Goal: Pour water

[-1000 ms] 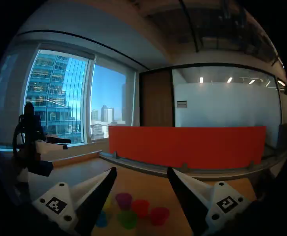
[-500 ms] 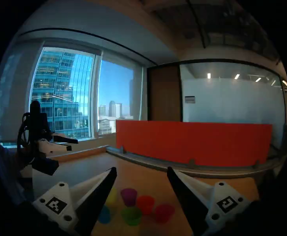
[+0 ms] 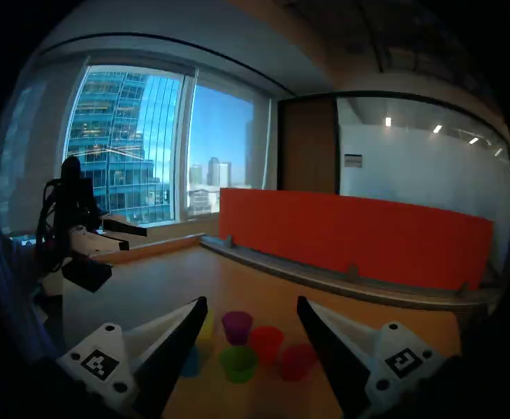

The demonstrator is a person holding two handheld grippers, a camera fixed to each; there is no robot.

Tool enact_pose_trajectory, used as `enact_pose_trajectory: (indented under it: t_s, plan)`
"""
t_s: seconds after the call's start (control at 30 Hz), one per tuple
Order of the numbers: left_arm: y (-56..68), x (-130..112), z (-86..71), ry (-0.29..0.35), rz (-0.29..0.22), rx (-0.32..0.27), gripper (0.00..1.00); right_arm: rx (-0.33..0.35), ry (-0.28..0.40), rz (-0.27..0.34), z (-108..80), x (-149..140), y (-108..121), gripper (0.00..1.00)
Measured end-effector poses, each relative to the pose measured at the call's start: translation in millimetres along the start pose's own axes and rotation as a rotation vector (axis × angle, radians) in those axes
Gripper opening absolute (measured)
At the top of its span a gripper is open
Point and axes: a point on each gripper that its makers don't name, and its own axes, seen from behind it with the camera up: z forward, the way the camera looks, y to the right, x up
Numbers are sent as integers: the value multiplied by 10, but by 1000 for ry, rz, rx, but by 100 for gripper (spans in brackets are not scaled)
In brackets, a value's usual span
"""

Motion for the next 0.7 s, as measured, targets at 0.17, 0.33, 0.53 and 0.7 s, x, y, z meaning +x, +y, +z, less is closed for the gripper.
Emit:
enact_pose_trajectory:
  t_s: [0.17,0.33,0.53,0.7]
  plan:
    - [88,-194,44,-42,8,-33,97,19,-36,-25,12,-151,-40,99]
    - [152,-387,109,-75,18,-58,97,37,-72,-43,46,-335,-72,99]
    - [193,-641,190,-118,12,-77,97,46,-119,-46,115,-577,-68,99]
    - [260,-839,220,-145,14,-107,97,53,-146,-48,160,-775,-58,99]
